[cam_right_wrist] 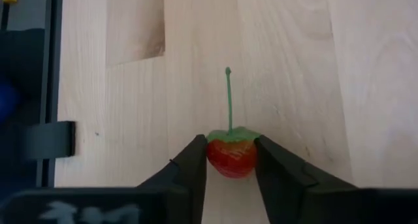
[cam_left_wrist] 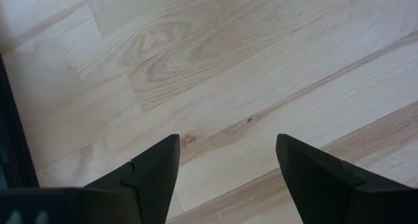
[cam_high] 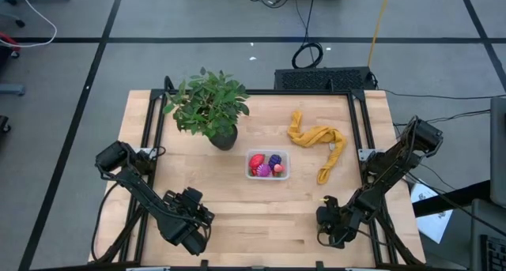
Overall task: Pick and placing Produce into tupperware
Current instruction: Put the strawberry into the bin
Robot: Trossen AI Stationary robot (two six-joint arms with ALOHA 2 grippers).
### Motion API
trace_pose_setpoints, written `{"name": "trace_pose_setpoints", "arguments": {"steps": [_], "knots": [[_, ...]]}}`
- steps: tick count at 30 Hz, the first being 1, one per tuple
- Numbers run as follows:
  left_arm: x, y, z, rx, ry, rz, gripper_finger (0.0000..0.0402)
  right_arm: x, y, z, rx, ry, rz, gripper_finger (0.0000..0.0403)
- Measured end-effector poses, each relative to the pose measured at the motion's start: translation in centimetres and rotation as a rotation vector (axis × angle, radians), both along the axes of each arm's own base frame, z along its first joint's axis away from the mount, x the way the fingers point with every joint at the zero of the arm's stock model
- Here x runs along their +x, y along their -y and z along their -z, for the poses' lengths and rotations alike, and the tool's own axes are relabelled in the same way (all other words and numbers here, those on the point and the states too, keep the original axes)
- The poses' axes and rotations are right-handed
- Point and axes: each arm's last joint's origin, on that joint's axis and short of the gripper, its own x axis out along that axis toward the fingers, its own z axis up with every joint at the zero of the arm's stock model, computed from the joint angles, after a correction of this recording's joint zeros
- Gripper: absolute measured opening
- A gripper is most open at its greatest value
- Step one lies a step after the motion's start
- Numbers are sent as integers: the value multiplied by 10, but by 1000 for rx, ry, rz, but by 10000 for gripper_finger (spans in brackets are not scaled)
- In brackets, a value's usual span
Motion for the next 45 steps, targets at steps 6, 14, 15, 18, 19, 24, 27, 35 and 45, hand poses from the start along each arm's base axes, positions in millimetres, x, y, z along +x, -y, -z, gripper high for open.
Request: {"name": "trace_pose_setpoints", "arguments": {"steps": [6,14,15,18,19,24,27,35,45], "knots": [[0,0,0,0,0,1,257,0,0,0,-8,3,-17,100],[0,0,0,0,-1,2,257,6,7,-5,-15,21,-48,102],[0,0,0,1,-1,2,257,7,8,-6,-13,25,-58,102],[0,0,0,1,-1,2,257,11,13,-11,-40,51,-76,102],[0,0,0,1,-1,2,257,13,15,-14,-40,66,-77,102],[0,0,0,1,-1,2,257,24,18,-26,-45,130,-117,102],[0,0,0,1,-1,2,257,33,21,-36,-65,170,-144,103],[0,0,0,1,-1,1,257,69,35,-67,-181,307,-255,104],[0,0,0,1,-1,1,257,114,93,-95,-371,359,-233,105]]}}
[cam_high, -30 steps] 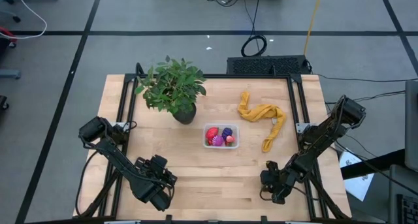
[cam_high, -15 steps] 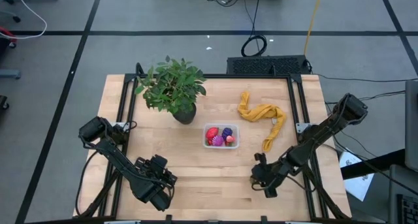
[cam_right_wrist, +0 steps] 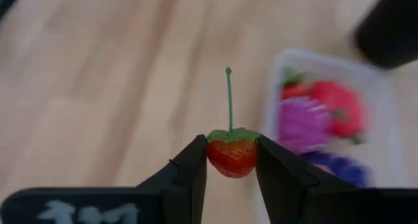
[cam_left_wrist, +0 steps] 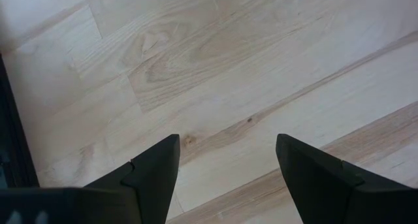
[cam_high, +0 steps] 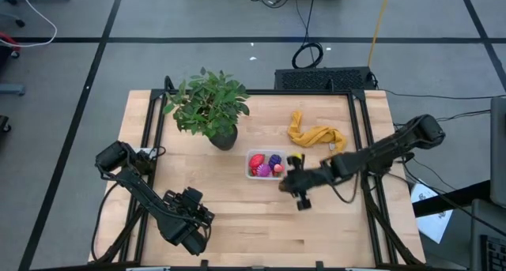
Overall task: Pick and placing Produce into tupperware
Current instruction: Put the strawberry into the bin
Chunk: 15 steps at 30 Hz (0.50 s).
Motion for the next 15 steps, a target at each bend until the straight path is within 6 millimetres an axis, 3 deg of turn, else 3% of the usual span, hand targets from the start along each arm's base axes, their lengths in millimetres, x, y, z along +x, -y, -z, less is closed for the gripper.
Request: {"name": "trace_pose_setpoints", "arguments": {"steps": [9,15], "knots": [[0,0,0,0,0,0,257,18,58,-8,-33,22,133,105],[0,0,0,11,9,5,257,25,70,3,16,-20,131,105]]}}
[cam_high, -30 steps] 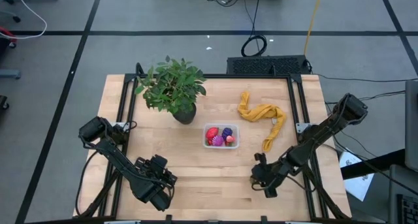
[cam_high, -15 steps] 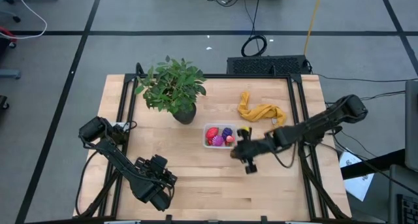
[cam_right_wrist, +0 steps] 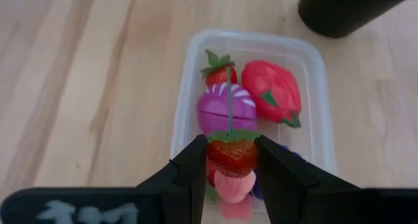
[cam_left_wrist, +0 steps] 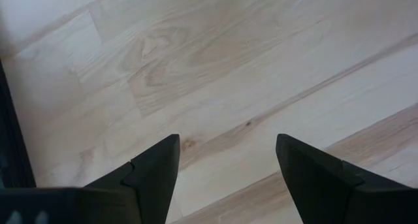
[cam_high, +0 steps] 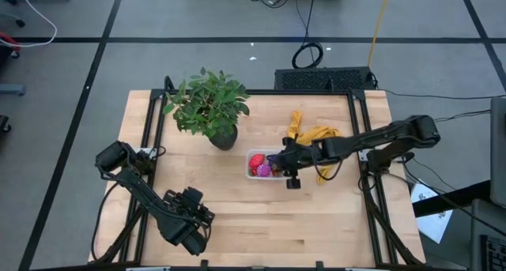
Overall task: Pick and placing Produce into tupperware
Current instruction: Put the strawberry into the bin
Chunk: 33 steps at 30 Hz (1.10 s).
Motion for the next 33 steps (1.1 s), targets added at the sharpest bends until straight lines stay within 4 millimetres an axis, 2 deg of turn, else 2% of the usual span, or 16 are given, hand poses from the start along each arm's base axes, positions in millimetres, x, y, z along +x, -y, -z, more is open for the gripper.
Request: {"name": "trace_pose_setpoints", "arguments": {"steps": [7,33], "knots": [[1,-1,0,15,5,15,257,5,2,14,-15,-50,-5,105],[1,-1,0,15,3,19,257,1,4,19,-34,-87,-15,105]]}}
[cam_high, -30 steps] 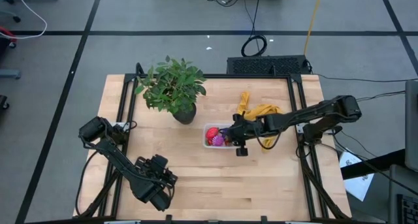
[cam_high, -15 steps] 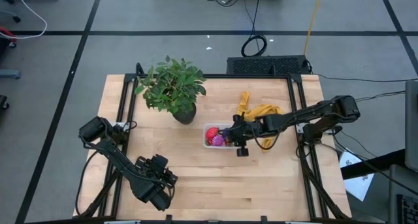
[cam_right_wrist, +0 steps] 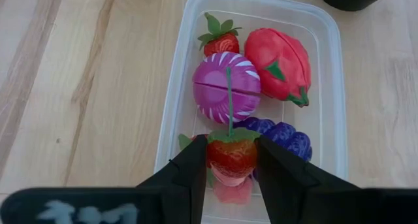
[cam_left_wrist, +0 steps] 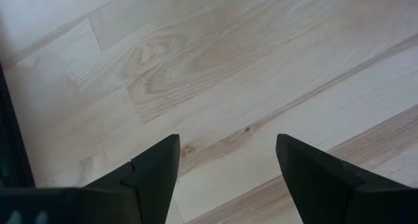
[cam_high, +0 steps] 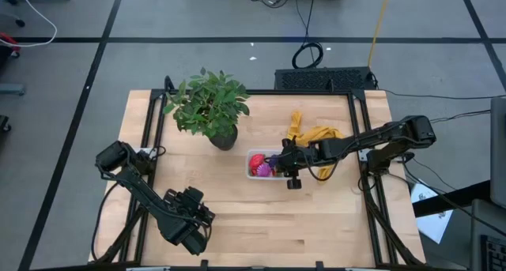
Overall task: Pick and placing Produce into tupperware
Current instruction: Put the strawberry into the bin
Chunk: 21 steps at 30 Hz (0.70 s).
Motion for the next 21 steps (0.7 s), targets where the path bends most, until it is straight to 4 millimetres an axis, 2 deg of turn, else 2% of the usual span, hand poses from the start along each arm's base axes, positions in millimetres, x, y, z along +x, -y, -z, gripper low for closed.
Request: {"name": "trace_pose_setpoints", "arguments": {"steps": [12,21], "knots": [[0,0,0,1,0,0,257,0,0,0,9,0,13,105],[0,0,0,1,1,0,257,-6,1,13,14,1,20,105]]}}
